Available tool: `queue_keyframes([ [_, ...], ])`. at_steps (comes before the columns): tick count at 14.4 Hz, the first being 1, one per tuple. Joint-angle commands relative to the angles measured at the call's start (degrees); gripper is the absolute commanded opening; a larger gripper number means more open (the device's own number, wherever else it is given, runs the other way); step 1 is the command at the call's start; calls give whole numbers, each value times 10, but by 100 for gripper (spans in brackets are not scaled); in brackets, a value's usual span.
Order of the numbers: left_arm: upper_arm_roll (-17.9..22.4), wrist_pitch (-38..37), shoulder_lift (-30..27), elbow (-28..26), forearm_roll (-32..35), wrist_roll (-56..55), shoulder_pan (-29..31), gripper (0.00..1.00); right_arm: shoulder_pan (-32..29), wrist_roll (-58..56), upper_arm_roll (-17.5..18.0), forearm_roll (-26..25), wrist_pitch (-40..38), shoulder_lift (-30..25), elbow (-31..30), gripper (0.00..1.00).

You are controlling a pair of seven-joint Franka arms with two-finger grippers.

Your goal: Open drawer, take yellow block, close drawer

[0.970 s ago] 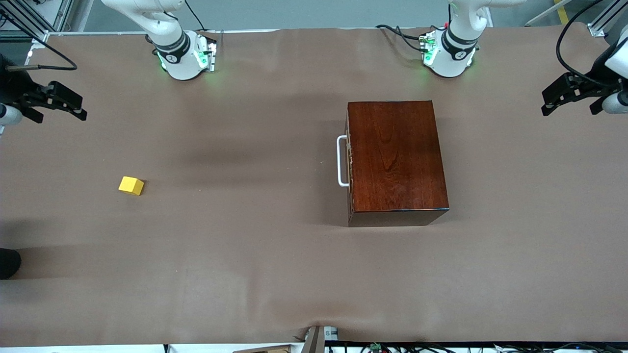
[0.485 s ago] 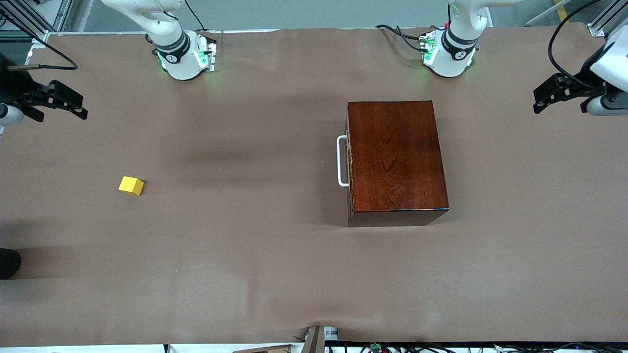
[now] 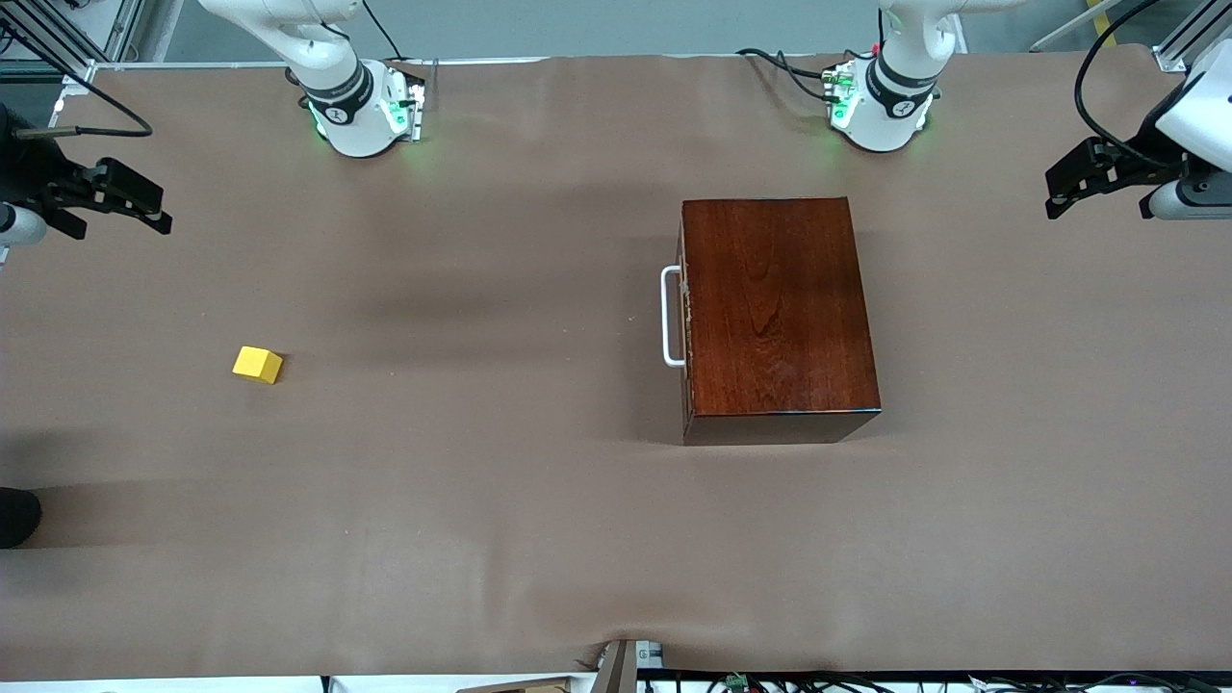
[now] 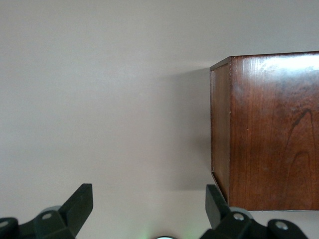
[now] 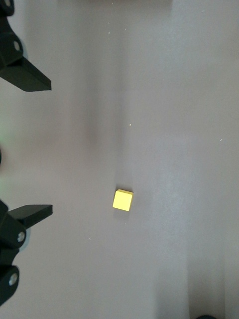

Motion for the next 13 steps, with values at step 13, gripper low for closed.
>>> queue_keyframes([
  [13, -22, -28, -1, 7, -14, 9, 9, 100, -14, -5, 5, 8, -7, -9, -5, 100],
])
